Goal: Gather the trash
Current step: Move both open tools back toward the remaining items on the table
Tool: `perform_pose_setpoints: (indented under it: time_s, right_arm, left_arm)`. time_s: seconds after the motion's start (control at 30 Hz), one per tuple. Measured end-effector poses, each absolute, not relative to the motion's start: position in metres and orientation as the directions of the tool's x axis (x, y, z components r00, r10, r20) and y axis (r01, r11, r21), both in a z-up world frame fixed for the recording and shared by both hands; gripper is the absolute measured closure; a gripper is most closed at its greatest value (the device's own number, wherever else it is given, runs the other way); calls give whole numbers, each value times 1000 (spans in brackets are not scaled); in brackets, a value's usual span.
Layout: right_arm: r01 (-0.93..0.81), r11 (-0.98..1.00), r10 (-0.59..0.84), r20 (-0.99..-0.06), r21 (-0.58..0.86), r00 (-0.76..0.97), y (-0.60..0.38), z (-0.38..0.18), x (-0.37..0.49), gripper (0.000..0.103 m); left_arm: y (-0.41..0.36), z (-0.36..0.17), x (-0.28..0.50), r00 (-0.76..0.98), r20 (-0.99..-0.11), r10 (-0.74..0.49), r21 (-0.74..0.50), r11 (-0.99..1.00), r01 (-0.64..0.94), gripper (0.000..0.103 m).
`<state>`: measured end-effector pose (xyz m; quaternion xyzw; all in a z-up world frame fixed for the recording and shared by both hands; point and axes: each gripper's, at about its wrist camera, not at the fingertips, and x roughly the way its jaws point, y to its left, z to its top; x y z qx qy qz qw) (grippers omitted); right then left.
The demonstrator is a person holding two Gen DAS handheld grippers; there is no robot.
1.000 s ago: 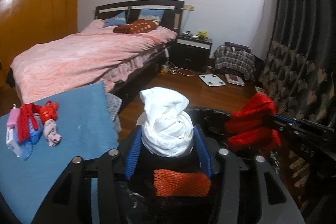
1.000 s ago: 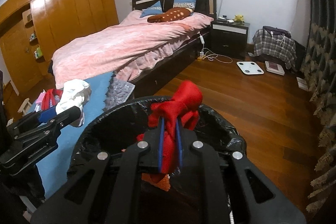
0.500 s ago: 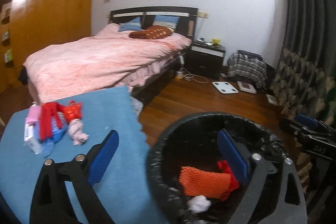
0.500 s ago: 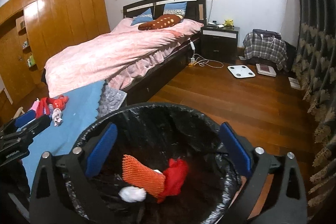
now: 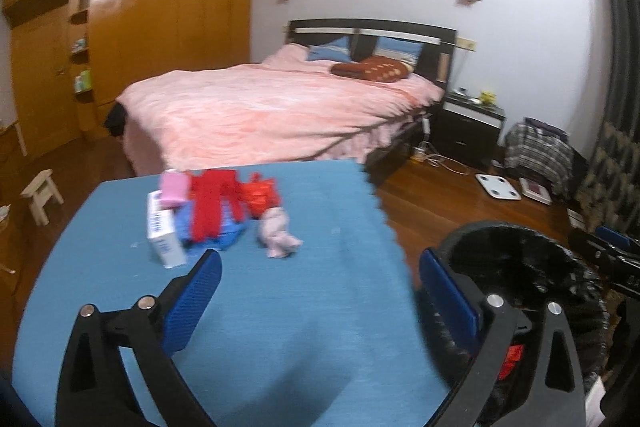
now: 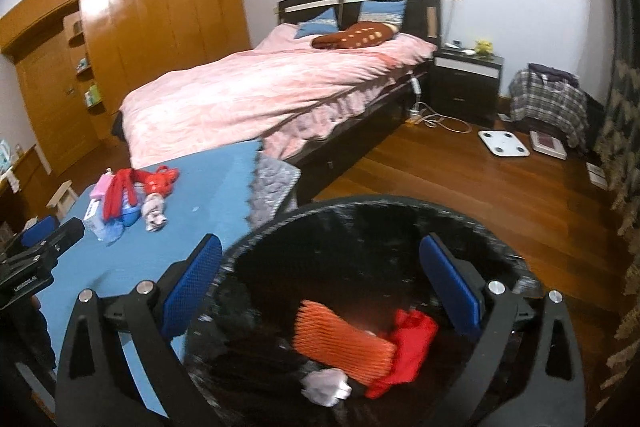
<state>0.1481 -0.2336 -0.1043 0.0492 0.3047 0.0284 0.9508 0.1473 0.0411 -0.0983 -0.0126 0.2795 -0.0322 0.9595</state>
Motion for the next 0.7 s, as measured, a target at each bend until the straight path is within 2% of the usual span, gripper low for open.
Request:
perform_pose_setpoints:
  time_s: [0.27, 0.7]
  right_arm:
    - [-109, 988, 151, -563, 108, 812, -180, -104, 179, 6]
    - [-182, 977, 214, -586, 113, 782, -93, -126, 241, 6]
  left_arm:
    - [97, -112, 153, 835, -549, 40, -35, 997, -71, 6]
    - [167, -137, 170, 815, -562, 145, -38, 979, -200, 6]
